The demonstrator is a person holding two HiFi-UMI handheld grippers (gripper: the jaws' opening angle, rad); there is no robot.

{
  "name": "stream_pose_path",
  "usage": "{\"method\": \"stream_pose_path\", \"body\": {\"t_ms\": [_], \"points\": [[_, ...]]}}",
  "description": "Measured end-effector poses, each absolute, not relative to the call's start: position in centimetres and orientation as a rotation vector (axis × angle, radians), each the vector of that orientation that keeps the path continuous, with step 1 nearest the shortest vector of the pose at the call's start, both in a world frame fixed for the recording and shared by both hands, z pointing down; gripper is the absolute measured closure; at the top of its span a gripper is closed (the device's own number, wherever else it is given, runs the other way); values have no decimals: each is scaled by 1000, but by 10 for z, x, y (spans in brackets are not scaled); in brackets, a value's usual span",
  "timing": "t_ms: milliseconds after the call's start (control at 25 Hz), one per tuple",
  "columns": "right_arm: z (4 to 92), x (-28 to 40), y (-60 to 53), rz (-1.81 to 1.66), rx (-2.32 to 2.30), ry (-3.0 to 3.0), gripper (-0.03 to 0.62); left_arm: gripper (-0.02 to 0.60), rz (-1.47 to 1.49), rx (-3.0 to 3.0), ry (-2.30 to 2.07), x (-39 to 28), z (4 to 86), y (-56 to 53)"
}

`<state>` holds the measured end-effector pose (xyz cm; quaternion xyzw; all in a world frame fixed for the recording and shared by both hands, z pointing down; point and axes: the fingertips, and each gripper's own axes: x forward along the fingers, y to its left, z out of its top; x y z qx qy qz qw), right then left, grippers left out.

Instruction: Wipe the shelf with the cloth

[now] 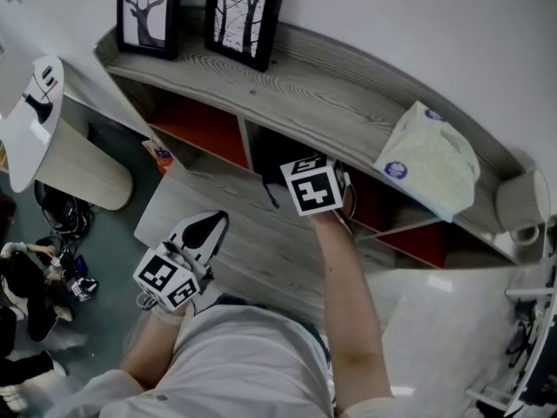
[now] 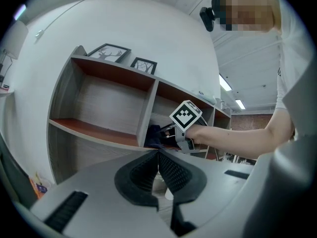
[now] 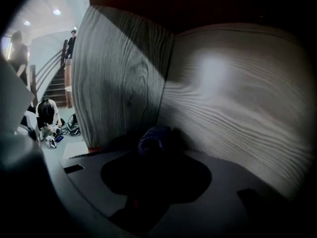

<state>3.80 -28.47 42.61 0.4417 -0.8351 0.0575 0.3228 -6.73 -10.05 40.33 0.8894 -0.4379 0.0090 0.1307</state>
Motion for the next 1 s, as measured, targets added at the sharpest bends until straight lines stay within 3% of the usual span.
{"method": "stream_pose_path", "body": {"t_ms": [1000], "points": [[419, 154, -260, 153, 1513, -2007, 459, 566, 71, 2709, -966, -24, 415, -105]]}}
